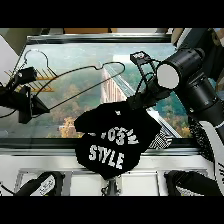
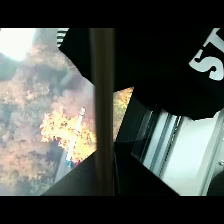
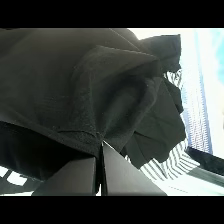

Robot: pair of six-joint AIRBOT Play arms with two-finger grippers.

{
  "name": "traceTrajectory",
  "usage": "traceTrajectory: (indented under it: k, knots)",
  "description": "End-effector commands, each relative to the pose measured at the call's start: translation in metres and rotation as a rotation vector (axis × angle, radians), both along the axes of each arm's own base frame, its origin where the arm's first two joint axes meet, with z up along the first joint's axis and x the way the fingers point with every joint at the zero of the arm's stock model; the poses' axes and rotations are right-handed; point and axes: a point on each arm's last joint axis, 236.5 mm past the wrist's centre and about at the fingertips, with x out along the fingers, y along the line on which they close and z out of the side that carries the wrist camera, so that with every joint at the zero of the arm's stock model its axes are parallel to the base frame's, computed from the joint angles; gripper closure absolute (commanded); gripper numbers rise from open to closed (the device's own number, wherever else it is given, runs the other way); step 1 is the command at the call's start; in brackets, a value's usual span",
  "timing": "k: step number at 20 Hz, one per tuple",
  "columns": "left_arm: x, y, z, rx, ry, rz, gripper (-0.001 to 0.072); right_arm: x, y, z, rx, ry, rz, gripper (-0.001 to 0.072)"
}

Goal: Fold the clothes and pants, and hang the long-sleeved shirts on hangers.

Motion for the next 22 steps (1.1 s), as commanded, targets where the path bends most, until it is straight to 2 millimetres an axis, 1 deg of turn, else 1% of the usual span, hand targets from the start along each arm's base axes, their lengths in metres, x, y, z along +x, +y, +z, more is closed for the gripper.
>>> traceTrajectory:
  k: [1,5,9,13,17,19,22]
  knots:
    - [-0.011,-0.009,-0.001,-0.006,-0.011,-0.055,0.0695,0.002,0.001,-0.001,0.002,-0.003,0.0,0.0696]
    - [-0.016,-0.025,-0.001,-0.006,-0.01,-0.118,0.0695,0.003,0.002,-0.004,-0.003,0.005,0.0,0.0696]
    - [-0.017,-0.028,-0.002,-0.005,-0.01,-0.132,0.0695,0.006,0.001,-0.003,-0.004,-0.011,0.014,0.0696]
    - [-0.016,-0.028,-0.003,-0.005,-0.005,-0.131,0.0695,0.016,-0.015,0.002,0.0,-0.018,-0.042,0.0697]
    - [-0.011,-0.029,-0.014,-0.018,0.039,-0.137,0.0695,0.022,-0.034,0.003,-0.008,-0.007,-0.096,0.0697]
    - [-0.011,-0.037,-0.019,-0.02,0.061,-0.168,0.0695,0.026,-0.039,0.006,-0.002,-0.016,-0.113,0.0697]
    - [-0.013,-0.051,-0.028,-0.014,0.094,-0.231,0.0695,0.028,-0.041,0.012,0.007,-0.031,-0.122,0.0697]
